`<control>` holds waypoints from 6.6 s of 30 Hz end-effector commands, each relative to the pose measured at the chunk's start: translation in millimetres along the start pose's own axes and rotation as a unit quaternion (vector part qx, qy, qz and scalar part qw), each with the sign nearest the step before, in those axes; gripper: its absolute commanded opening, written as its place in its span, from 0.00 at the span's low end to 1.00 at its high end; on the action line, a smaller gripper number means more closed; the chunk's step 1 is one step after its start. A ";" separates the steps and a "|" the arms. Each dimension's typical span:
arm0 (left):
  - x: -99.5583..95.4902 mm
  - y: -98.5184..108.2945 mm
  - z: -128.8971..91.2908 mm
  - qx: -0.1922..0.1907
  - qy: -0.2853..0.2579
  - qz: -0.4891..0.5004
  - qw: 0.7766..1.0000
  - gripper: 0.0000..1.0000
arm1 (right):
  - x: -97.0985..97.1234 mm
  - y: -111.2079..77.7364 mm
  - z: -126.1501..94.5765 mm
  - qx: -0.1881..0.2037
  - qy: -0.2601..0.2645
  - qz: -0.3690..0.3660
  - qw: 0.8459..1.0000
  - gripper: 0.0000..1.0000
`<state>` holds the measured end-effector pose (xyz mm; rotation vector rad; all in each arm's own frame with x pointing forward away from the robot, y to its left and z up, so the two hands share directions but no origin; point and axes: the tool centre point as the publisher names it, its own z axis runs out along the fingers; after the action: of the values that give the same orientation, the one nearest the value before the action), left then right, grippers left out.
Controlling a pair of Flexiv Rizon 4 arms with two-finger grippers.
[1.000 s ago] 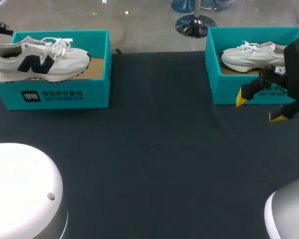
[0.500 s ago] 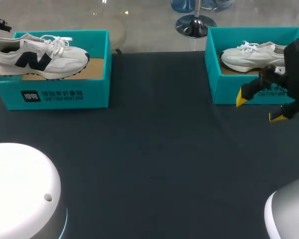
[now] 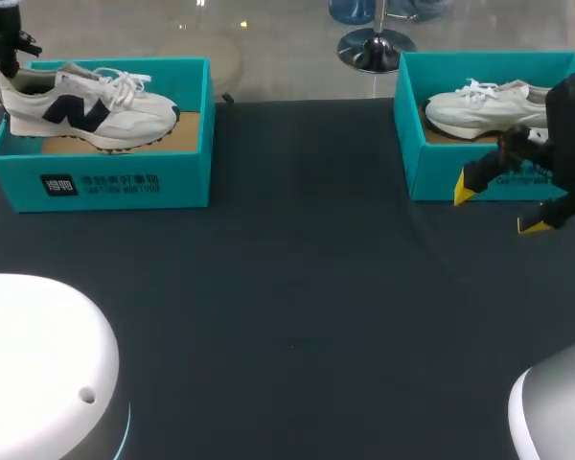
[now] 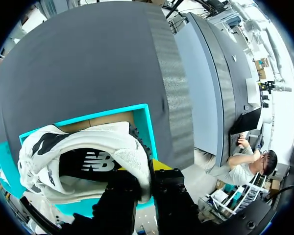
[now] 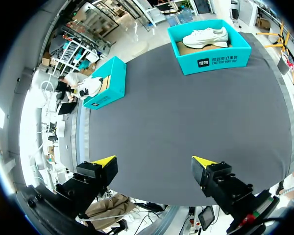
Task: Take the shoe out of the shoebox, open the shoe tongue, remove and reinsert the insole, then place the shoe into the shoebox
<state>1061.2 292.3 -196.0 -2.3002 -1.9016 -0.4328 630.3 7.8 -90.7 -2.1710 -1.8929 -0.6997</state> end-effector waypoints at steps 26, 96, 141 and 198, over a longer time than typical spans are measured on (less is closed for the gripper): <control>-9.6 23.7 58.6 0.032 -0.031 -0.018 0.999 0.00 | 2.2 3.2 0.2 0.003 -0.002 0.001 1.000 1.00; -30.1 -7.4 112.5 0.001 -0.085 -0.004 0.996 0.74 | 2.2 3.2 0.2 0.003 -0.002 0.001 1.000 1.00; -36.5 6.6 15.0 0.054 -0.140 -0.038 0.988 1.00 | -16.0 44.4 1.4 0.018 -0.048 -0.006 0.999 1.00; -36.5 6.6 15.0 0.054 -0.140 -0.038 0.988 1.00 | -136.7 333.1 76.0 0.133 -0.277 -0.055 0.950 1.00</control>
<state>1063.6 260.5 -221.1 -2.3245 -2.0849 -0.0111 955.3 -140.0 -163.6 -2.2825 -2.2522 0.1066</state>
